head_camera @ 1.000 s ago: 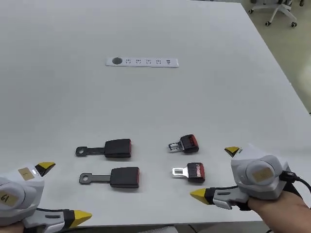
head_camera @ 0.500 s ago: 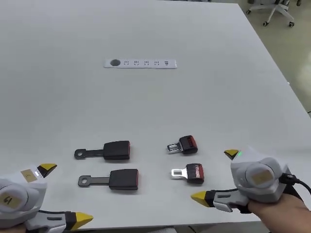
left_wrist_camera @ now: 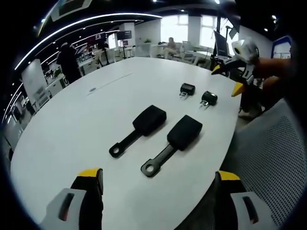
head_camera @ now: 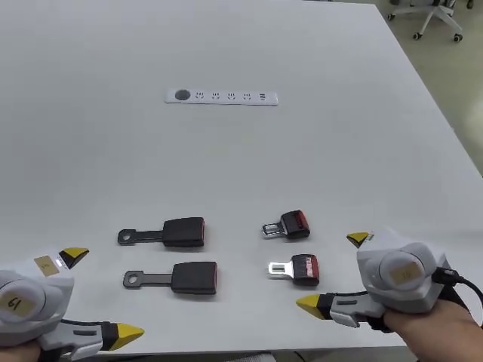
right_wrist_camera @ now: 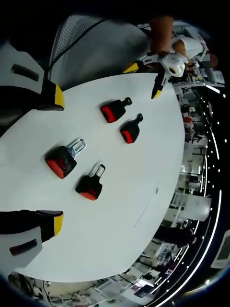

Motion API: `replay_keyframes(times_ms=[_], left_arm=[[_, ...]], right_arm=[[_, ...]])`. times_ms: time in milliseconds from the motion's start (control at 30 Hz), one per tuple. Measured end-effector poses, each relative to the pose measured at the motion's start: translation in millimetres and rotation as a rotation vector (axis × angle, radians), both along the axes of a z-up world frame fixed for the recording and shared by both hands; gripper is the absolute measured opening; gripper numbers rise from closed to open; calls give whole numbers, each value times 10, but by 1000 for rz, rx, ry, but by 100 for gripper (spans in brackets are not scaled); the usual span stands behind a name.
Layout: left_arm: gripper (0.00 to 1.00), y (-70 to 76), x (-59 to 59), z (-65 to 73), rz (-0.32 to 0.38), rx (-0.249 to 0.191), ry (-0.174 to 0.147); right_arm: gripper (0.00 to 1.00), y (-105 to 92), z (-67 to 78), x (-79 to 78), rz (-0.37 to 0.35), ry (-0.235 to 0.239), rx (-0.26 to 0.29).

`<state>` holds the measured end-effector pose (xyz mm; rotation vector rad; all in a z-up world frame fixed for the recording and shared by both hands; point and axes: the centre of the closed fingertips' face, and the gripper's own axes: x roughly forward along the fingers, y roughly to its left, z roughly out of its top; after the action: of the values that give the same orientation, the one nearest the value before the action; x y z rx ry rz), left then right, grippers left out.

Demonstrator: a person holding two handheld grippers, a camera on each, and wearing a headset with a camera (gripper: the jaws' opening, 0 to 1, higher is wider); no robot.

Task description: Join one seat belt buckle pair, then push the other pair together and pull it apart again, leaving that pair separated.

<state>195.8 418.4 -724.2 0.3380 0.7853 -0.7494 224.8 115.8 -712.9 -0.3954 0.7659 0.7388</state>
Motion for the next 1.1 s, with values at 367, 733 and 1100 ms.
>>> replay_keyframes(times_ms=[367, 733, 1100], left_arm=[[93, 39, 24, 1, 34, -28, 18], [91, 39, 50, -32, 26, -16, 28], [81, -98, -5, -151, -96, 42, 48]], right_arm=[[86, 30, -4, 21, 3, 3, 2], [83, 39, -35, 5, 22, 4, -6], [75, 36, -130, -15, 80, 12, -35]])
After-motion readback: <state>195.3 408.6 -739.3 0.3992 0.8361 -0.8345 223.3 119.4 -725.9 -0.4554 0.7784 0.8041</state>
